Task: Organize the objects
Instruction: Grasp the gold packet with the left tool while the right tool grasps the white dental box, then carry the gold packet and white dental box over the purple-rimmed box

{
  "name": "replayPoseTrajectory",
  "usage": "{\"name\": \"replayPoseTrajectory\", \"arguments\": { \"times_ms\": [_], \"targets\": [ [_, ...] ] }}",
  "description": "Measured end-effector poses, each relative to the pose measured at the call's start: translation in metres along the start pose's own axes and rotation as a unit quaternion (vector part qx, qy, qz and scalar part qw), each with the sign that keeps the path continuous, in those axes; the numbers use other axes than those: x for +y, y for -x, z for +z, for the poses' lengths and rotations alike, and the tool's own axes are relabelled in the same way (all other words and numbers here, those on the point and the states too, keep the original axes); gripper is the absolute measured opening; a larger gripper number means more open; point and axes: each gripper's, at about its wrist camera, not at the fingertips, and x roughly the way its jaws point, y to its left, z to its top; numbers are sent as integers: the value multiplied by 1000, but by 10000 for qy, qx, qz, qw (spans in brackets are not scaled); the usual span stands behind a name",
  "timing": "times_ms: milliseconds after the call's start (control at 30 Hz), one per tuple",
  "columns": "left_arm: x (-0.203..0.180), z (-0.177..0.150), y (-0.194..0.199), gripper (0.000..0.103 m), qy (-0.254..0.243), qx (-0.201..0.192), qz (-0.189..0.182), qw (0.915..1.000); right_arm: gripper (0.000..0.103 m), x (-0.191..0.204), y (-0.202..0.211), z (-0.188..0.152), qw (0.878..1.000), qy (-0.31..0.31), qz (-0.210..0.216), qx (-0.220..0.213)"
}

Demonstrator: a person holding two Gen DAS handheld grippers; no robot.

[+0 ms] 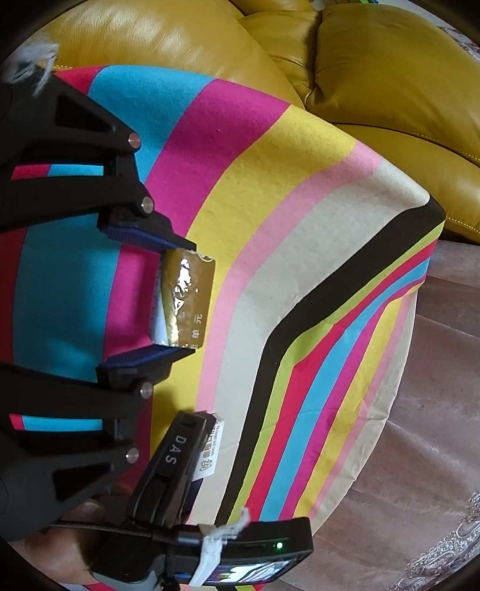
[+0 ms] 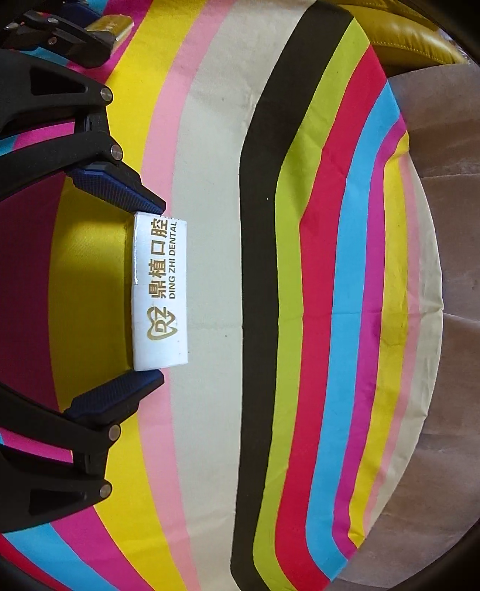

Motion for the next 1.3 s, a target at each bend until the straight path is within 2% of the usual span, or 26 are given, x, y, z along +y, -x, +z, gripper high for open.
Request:
{"name": "replayPoseTrajectory", "arguments": {
  "times_ms": [300, 700, 933, 1300],
  "targets": [
    [-10, -1, 3, 51, -120, -29, 7, 9999, 82, -10, 6, -5, 9999, 28, -96, -28],
    [-52, -8, 34, 51, -442, -24, -310, 9985, 82, -52, 56, -32, 9998, 59, -153, -131],
    [-83, -21, 57, 51, -654, -45, -518, 9965, 82, -98, 105, -59, 9991, -233, -214, -287],
    [-131, -39, 85, 51, -1003, -13, -892, 9909, 82, -161, 157, -98, 9955, -746, -470, -336]
  ]
}}
